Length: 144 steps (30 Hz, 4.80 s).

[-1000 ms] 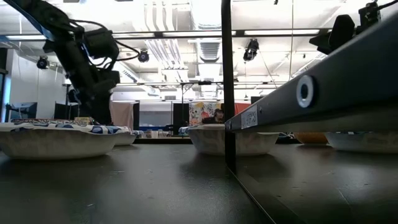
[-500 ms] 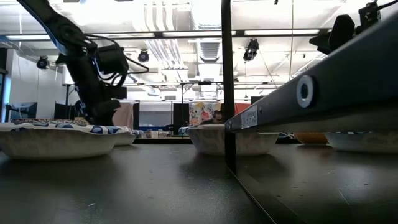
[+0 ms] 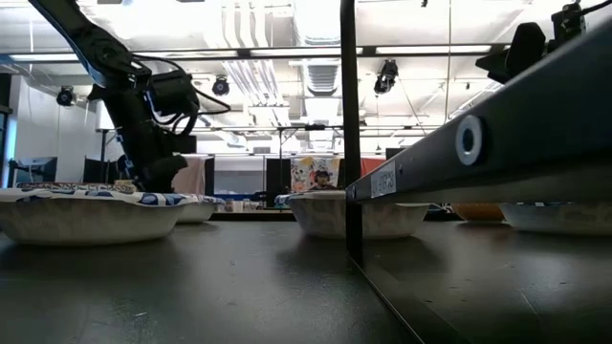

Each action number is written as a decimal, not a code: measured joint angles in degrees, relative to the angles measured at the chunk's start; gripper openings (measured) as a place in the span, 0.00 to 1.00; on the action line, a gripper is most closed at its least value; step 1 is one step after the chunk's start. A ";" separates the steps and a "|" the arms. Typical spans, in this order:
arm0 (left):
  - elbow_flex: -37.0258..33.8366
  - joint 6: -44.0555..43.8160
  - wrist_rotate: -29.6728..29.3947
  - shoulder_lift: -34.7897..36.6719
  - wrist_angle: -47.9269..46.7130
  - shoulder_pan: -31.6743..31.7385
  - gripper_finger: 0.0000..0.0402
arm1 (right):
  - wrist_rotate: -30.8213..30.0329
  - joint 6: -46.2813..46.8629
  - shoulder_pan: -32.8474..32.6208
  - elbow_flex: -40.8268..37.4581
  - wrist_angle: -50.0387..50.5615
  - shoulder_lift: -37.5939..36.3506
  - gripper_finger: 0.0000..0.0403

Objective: Place and stack bowls onto a shelf
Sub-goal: Put the top left white patterned bowl on the shelf

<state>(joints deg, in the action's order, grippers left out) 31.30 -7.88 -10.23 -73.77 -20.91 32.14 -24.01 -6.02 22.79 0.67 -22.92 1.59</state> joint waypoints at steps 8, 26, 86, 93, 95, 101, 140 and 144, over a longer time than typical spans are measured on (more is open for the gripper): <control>3.82 0.77 0.97 0.46 -1.18 -0.24 0.00 | 0.00 0.00 0.00 0.00 0.00 -0.01 0.62; 12.60 1.64 0.78 5.62 -3.75 -5.92 0.00 | 0.00 0.00 0.02 0.00 0.00 -0.01 0.62; 32.73 15.01 15.72 -15.85 25.58 -33.65 0.00 | -5.70 28.95 0.00 0.00 -0.47 0.03 0.62; 32.71 14.47 15.77 -15.83 28.59 -34.93 0.00 | -5.39 32.33 0.02 0.00 -0.33 0.14 0.62; 32.71 14.30 15.76 -15.85 28.62 -35.43 0.00 | -4.06 34.06 0.02 0.00 -0.34 0.28 0.62; 32.69 14.36 15.79 -15.85 28.62 -37.51 0.00 | 0.05 37.50 0.00 0.00 0.25 0.39 0.62; 32.62 22.43 18.53 -15.83 30.52 -37.90 0.00 | 33.80 25.51 -0.02 12.32 12.52 2.32 0.57; 32.62 22.20 25.94 -16.46 31.05 -37.19 0.00 | 34.82 20.40 -0.02 20.63 28.77 5.83 0.57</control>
<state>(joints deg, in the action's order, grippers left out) 63.92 14.32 15.71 -90.23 10.13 -5.05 10.81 14.38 22.76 21.30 5.85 7.42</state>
